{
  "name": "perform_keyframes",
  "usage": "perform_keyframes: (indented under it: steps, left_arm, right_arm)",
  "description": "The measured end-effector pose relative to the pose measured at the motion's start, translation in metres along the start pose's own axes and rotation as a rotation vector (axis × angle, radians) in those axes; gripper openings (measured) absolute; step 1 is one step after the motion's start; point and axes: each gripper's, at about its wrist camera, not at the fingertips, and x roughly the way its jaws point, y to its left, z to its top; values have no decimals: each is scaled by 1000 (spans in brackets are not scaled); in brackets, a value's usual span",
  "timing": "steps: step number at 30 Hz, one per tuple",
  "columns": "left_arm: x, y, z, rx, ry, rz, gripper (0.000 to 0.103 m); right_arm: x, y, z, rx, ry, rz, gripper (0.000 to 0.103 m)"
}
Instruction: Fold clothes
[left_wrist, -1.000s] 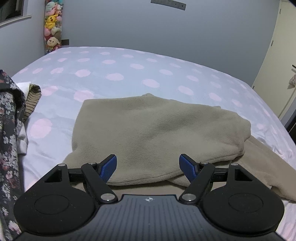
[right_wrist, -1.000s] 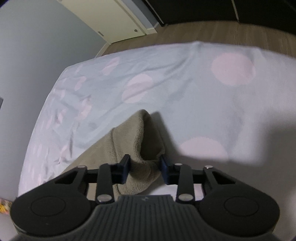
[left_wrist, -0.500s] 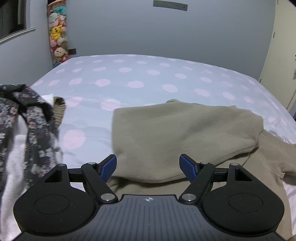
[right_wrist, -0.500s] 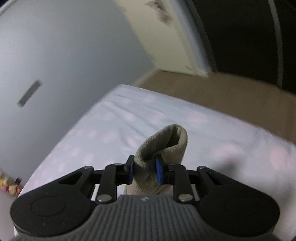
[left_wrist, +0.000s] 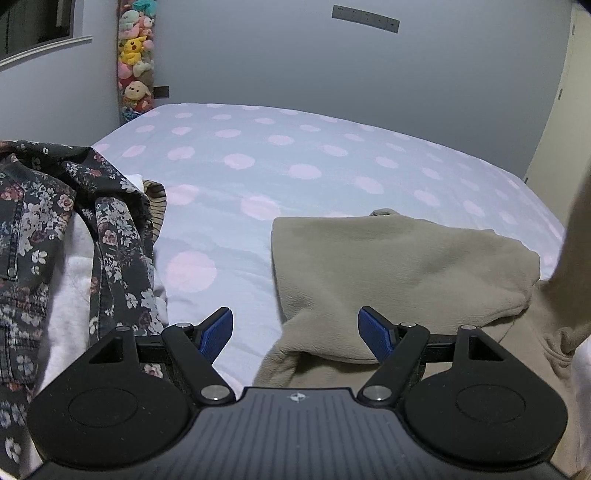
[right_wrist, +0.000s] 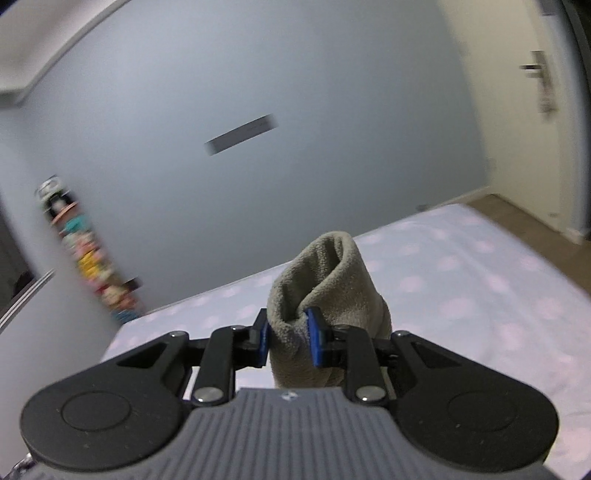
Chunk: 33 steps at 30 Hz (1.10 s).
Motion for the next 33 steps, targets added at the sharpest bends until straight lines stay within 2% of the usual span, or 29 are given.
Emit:
perform_keyframes:
  steps: [6,11,18,24,30,32,33]
  left_arm:
    - [11,21,6,2,-2,-20,74]
    - [24,33,6,11,2,-48,74]
    - [44,52,0,-1,36,-61,74]
    - [58,65,-10,-64,70,-63,74]
    - [55,66,-19,-76,102,-70,74]
    - [48,66,-20,-82,98,-73,74]
    - [45,66,-21,-86,96,-74,74]
  right_arm:
    - [65,99,-62,-85,108,137,23]
    - [128,145,-128,-132,209,201,23]
    - [200,166,-252,-182,432,231,23]
    - [243,167,-332,-207,543,188,24]
    - [259,172,-353,-217,589,211,30]
    - [250,169,-346,-207,580,235,39]
    - [245,169,-342,-204,573,251,39]
